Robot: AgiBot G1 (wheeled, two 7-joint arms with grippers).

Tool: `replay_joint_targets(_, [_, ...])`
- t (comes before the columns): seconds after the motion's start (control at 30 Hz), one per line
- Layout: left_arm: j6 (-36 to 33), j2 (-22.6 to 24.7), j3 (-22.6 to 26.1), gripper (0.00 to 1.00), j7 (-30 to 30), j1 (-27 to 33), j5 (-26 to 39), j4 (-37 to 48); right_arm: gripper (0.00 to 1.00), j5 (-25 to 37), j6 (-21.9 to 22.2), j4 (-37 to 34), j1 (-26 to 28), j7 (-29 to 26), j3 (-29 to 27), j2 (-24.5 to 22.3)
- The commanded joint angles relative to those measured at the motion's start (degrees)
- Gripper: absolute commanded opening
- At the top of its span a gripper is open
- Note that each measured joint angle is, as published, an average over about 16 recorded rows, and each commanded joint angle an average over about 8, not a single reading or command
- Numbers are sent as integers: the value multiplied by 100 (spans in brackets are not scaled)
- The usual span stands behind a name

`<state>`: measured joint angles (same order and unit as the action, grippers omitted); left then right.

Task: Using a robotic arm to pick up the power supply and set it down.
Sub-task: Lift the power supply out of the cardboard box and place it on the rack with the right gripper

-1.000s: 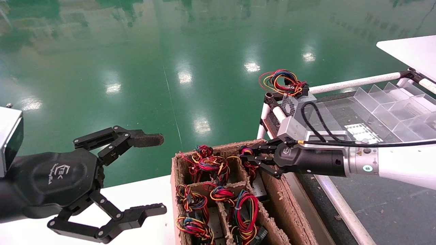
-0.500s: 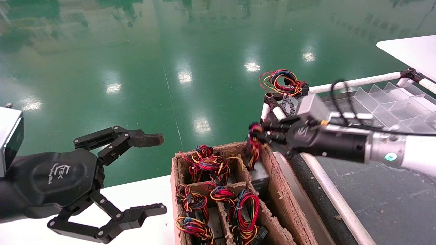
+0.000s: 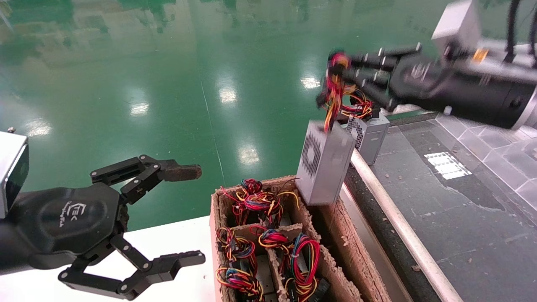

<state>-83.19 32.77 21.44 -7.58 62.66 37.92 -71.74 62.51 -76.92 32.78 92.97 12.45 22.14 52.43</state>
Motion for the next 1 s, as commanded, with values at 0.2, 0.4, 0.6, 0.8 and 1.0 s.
replay_joint_targets(0.2, [0, 0, 0, 100, 0, 0, 0, 0, 0, -20, 328, 149, 427, 8, -125, 1])
replay_joint_targets(0.4, [0, 0, 0, 100, 0, 0, 0, 0, 0, 48, 533, -193, 841, 139, -174, 22])
replay_joint_targets(0.6, [0, 0, 0, 100, 0, 0, 0, 0, 0, 33, 483, -755, 1234, 289, -238, -80])
replay_joint_targets(0.8, [0, 0, 1, 100, 0, 0, 0, 0, 0, -19, 472, -1255, 1451, 653, -351, -345])
replay_joint_targets(1.0, [0, 0, 1, 100, 0, 0, -1, 0, 0, 54, 375, -1655, 1468, 969, -358, -750])
